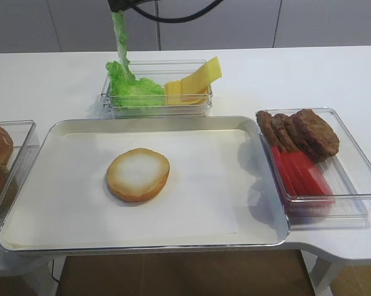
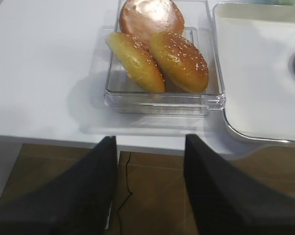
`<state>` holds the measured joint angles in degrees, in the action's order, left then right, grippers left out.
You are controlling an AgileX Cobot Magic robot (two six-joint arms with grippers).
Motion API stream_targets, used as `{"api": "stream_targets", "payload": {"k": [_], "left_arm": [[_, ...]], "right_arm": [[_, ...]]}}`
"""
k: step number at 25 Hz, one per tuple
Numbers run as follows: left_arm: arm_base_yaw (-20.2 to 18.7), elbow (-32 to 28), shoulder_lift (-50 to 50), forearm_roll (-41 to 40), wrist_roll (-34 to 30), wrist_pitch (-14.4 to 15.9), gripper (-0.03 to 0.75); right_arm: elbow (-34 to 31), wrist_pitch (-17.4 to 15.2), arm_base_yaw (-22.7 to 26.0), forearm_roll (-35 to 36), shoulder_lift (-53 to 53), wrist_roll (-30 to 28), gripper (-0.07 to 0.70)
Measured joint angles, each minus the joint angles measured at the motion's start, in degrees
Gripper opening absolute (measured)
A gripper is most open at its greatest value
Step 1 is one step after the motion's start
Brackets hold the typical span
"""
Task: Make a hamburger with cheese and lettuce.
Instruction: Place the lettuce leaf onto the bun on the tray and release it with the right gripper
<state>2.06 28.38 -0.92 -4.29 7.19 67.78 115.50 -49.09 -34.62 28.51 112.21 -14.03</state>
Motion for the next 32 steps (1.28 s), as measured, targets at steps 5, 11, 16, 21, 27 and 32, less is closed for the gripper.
{"api": "stream_targets", "payload": {"k": [5, 11, 16, 21, 27, 32], "left_arm": [[0.0, 0.0, 0.0, 0.0, 0.0, 0.0, 0.331], [0.0, 0.0, 0.0, 0.0, 0.0, 0.0, 0.331], [0.0, 0.0, 0.0, 0.0, 0.0, 0.0, 0.328], [0.0, 0.0, 0.0, 0.0, 0.0, 0.0, 0.324], [0.0, 0.0, 0.0, 0.0, 0.0, 0.0, 0.322], [0.0, 0.0, 0.0, 0.0, 0.0, 0.0, 0.32]], "right_arm": [[0.0, -6.5, 0.0, -2.3, -4.6, 1.7, 0.002], [0.0, -13.9, 0.0, -4.8, -9.1, 4.8, 0.002], [0.0, -18.5, 0.0, -8.2, -12.5, 8.2, 0.002], [0.0, -20.6, 0.0, -9.4, -15.4, 10.2, 0.002], [-7.1, -20.9, -0.9, -10.9, -18.9, 11.5, 0.002], [-24.5, -12.1, -1.7, -10.5, -25.2, 12.4, 0.002]]}}
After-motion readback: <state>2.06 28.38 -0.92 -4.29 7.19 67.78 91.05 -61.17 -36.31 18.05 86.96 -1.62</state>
